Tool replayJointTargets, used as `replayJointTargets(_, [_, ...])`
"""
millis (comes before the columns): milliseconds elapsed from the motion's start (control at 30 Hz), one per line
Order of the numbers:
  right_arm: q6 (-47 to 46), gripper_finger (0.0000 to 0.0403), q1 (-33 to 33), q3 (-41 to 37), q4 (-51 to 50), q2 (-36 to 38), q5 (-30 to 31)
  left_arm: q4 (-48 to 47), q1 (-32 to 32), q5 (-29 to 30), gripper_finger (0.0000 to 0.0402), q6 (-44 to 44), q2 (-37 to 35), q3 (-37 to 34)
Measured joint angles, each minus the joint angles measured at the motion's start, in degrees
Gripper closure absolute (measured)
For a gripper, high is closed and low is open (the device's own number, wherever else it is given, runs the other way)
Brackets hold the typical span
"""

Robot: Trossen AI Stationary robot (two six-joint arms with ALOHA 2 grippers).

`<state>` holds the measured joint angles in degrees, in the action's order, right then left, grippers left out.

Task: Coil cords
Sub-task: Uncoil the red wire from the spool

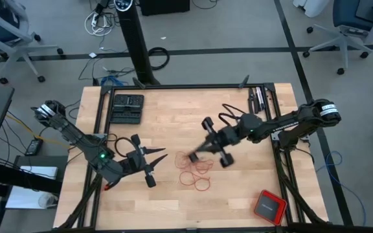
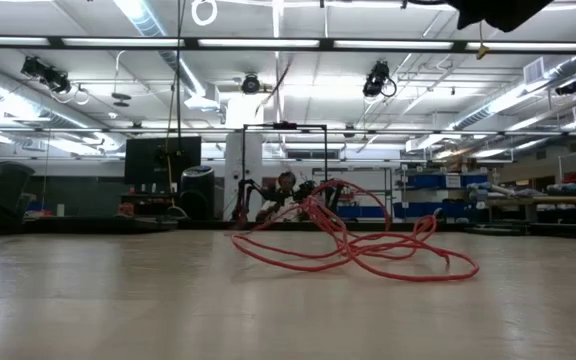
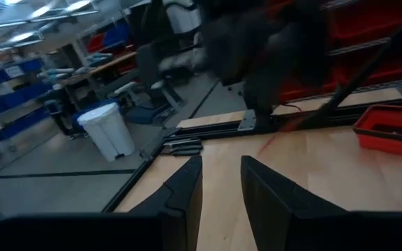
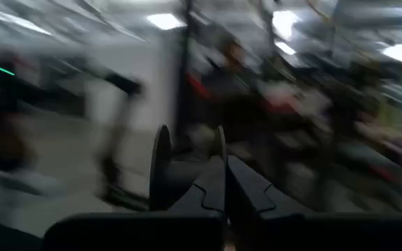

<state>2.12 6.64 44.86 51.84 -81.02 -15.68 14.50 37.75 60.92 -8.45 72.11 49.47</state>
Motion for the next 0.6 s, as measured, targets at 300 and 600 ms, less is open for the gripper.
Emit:
replayJointTargets(300, [5.6,0.0403,0.3,0.0,-4.0,-1.3,8.5,-2.9,-9.3,-11.6,0.0298,4.2,0.3,0.0])
replayJointTargets(600, [7.5,0.0403,0.3,0.0,-4.8,-1.3,9.8,-2.7,-10.4,-14.1,0.0298,4.9,0.3,0.0])
